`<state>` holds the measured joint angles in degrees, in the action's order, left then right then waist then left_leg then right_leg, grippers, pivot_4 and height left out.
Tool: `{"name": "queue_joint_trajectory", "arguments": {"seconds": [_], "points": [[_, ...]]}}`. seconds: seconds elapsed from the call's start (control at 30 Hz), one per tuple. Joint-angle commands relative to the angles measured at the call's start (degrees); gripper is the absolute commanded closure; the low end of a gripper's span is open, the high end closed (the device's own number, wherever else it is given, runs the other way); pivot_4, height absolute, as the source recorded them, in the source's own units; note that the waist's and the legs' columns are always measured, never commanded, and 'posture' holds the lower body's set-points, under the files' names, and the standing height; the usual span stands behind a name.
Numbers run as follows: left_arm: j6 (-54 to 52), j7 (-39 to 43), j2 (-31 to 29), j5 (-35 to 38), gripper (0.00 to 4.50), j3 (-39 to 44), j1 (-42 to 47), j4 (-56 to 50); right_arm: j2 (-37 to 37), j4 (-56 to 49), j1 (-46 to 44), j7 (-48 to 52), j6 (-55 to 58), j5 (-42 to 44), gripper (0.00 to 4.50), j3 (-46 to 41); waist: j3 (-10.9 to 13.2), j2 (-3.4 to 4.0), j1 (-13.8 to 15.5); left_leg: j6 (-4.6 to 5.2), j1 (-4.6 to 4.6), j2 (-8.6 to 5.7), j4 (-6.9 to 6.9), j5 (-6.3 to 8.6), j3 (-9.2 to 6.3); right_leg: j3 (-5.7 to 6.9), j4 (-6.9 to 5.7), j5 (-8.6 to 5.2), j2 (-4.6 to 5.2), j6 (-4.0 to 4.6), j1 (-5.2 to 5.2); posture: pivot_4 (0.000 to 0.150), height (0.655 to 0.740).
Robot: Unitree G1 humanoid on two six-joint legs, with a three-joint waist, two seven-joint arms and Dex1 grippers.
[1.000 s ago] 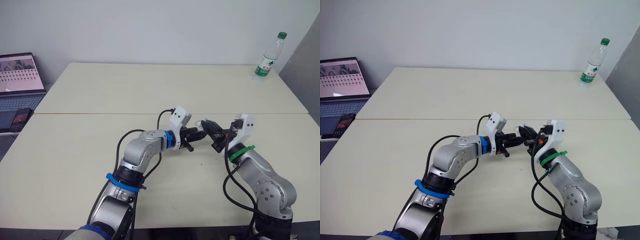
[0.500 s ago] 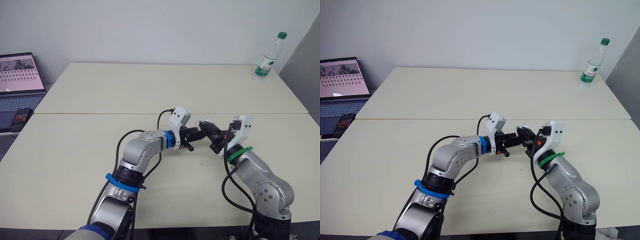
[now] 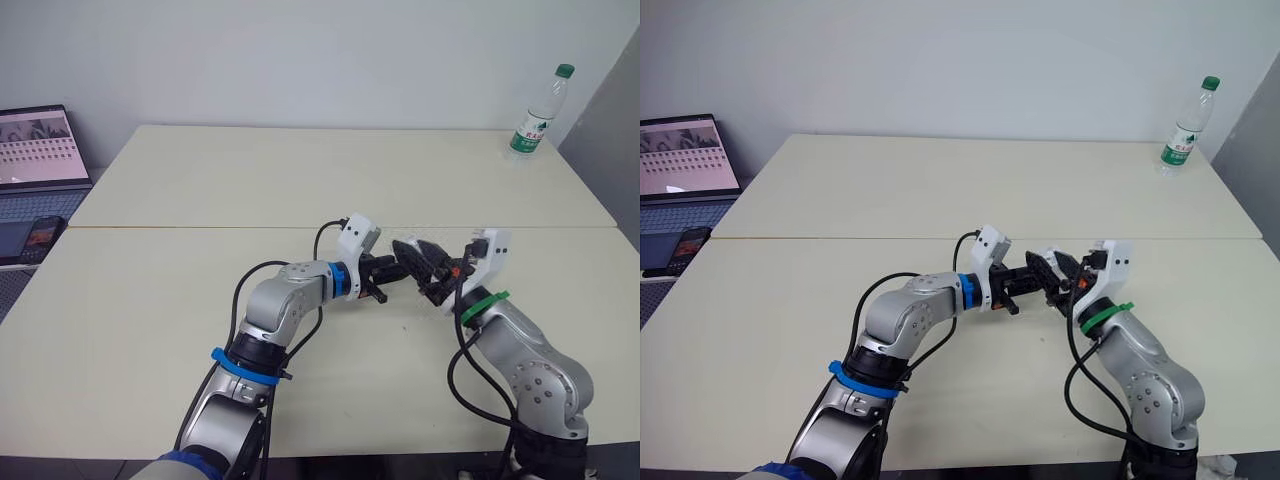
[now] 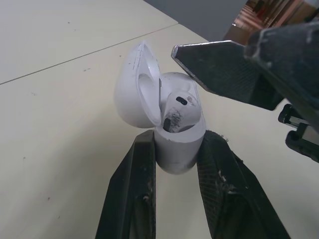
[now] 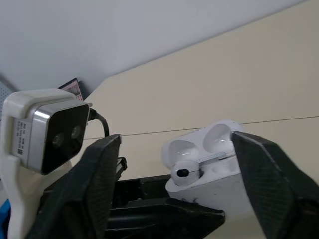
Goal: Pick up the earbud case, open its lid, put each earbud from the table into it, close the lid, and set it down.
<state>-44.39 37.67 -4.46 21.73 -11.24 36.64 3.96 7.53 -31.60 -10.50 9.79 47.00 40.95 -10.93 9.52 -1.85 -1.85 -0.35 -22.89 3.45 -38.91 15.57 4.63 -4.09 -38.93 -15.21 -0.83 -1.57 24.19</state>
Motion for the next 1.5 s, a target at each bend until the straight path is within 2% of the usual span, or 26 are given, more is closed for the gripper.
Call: {"name": "queue_joint_trajectory", "arguments": {"seconds": [0.03,0.1,0.23,0.37,0.5,0.87,0.97,1.27,1.5], "points": [[1.9,0.3,0.3,0.7,3.72,0.4,0.7,-2.9,3.8,-0.8,-1.1,2.2,-1.3,2.3,0.07,-3.3,0.0,0.00,0.0,0.00,0.00,0.00,0.00,0.00,0.00,0.00,0.00,0.00,0.00,0.00,0.00,0.150,0.7362],[2.3,0.3,-0.1,0.4,3.72,0.7,0.8,-2.5,8.5,0.9,-2.5,3.7,0.6,3.6,0.07,-5.7,0.0,-0.01,0.0,0.00,-0.01,-0.01,0.01,0.00,0.00,0.00,0.01,0.00,0.00,0.00,-0.01,0.150,0.7362],[4.3,1.4,-2.9,-1.3,3.72,-0.3,0.2,-2.1,25.5,5.6,-2.5,9.1,7.0,-0.9,0.07,-3.8,0.0,-0.02,0.0,0.00,0.01,-0.04,0.01,0.00,0.04,-0.01,0.05,0.00,0.04,0.00,-0.02,0.150,0.7362],[6.1,1.7,-5.1,-2.6,3.72,-0.4,0.0,-1.1,32.9,9.2,-2.5,11.4,10.0,-3.8,0.07,-0.3,0.0,-0.03,-0.1,0.01,0.02,-0.04,0.10,0.01,0.02,-0.05,0.06,-0.02,-0.07,0.04,0.00,0.150,0.7362],[7.3,1.9,-7.0,-3.5,3.72,0.1,-0.5,-1.0,34.6,12.6,-3.3,11.6,11.8,-6.6,0.07,3.1,0.0,-0.03,-0.1,0.01,0.01,0.01,0.12,0.00,-0.05,-0.07,0.06,-0.04,-0.08,0.06,0.01,0.150,0.7362],[7.4,1.0,-8.8,-3.8,3.72,1.3,-2.5,-2.4,29.8,15.4,-5.6,12.2,12.5,-10.4,0.07,8.0,0.0,-0.05,0.1,0.01,-0.02,0.00,0.08,0.01,0.02,-0.01,0.08,-0.03,0.02,0.02,0.01,0.150,0.7362],[7.4,0.8,-8.8,-3.8,3.72,1.4,-2.7,-2.6,29.5,15.0,-5.1,12.9,12.2,-11.4,0.65,8.6,0.0,-0.04,0.1,0.01,0.00,0.01,0.08,0.01,0.01,-0.01,0.06,-0.03,0.02,0.02,0.01,0.150,0.7362],[8.0,0.5,-8.7,-4.2,3.72,0.8,-2.7,-2.0,30.2,13.9,-4.3,16.2,8.3,-14.4,3.98,11.1,0.0,-0.04,0.0,0.01,0.01,0.02,0.09,0.00,0.02,-0.01,0.05,-0.03,0.00,0.02,0.01,0.150,0.7362],[8.5,0.5,-8.9,-4.6,3.72,0.7,-3.0,-2.0,33.4,14.0,-2.6,20.3,4.2,-16.9,4.06,11.0,0.0,-0.04,0.1,0.01,0.00,0.01,0.08,0.01,0.01,-0.01,0.06,-0.03,0.00,0.02,0.01,0.150,0.7362]]}}
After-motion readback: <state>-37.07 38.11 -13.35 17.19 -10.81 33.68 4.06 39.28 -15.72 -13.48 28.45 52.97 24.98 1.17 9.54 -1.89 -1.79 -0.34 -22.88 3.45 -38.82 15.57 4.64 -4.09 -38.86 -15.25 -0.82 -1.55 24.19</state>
